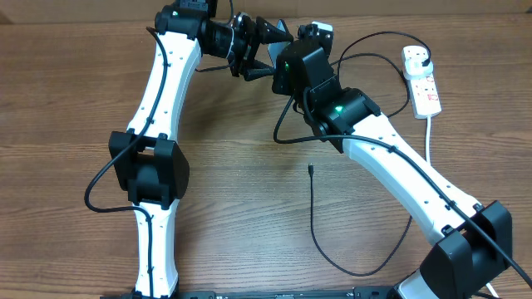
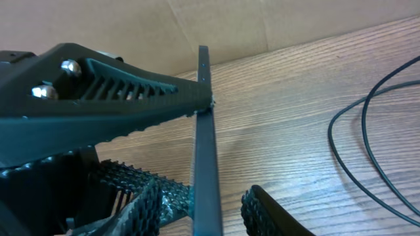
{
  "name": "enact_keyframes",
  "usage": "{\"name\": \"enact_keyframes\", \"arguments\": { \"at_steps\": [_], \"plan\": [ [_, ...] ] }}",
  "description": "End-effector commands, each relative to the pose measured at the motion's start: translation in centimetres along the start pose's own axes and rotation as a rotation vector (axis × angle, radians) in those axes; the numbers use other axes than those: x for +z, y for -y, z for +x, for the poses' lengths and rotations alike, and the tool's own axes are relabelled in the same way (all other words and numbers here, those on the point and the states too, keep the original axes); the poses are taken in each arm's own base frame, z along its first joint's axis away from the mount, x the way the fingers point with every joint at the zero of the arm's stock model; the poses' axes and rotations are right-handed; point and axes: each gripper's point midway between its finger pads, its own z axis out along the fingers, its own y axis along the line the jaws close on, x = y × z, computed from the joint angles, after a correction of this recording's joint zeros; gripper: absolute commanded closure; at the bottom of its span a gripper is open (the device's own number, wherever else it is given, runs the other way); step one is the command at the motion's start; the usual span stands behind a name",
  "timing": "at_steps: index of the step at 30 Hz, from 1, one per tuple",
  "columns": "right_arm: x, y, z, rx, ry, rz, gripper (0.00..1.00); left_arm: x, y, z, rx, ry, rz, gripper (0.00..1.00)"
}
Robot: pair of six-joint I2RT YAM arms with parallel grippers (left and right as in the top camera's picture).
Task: Plug charger to phone and switch on socket
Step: 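Grip the phone's edge with the right gripper beside the left gripper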
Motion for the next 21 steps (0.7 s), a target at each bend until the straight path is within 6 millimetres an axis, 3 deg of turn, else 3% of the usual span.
{"name": "enact_keyframes", "arguments": {
  "at_steps": [1,11,21],
  "plan": [
    [0.03,0.10,-0.07,0.000,0.004,0.015,0.60,0.02,1.13,0.78,0.024,-0.019,0.022,0.39],
    [0.14,0.21,0.16,-0.001,-0.001,0.018,0.61,0.02,1.13,0.78,0.033,-0.019,0.023,0.39],
    [0.16,0.07,-0.03,0.002,0.007,0.012,0.70,0.02,1.13,0.78,0.040,-0.019,0.022,0.39]
  ]
}}
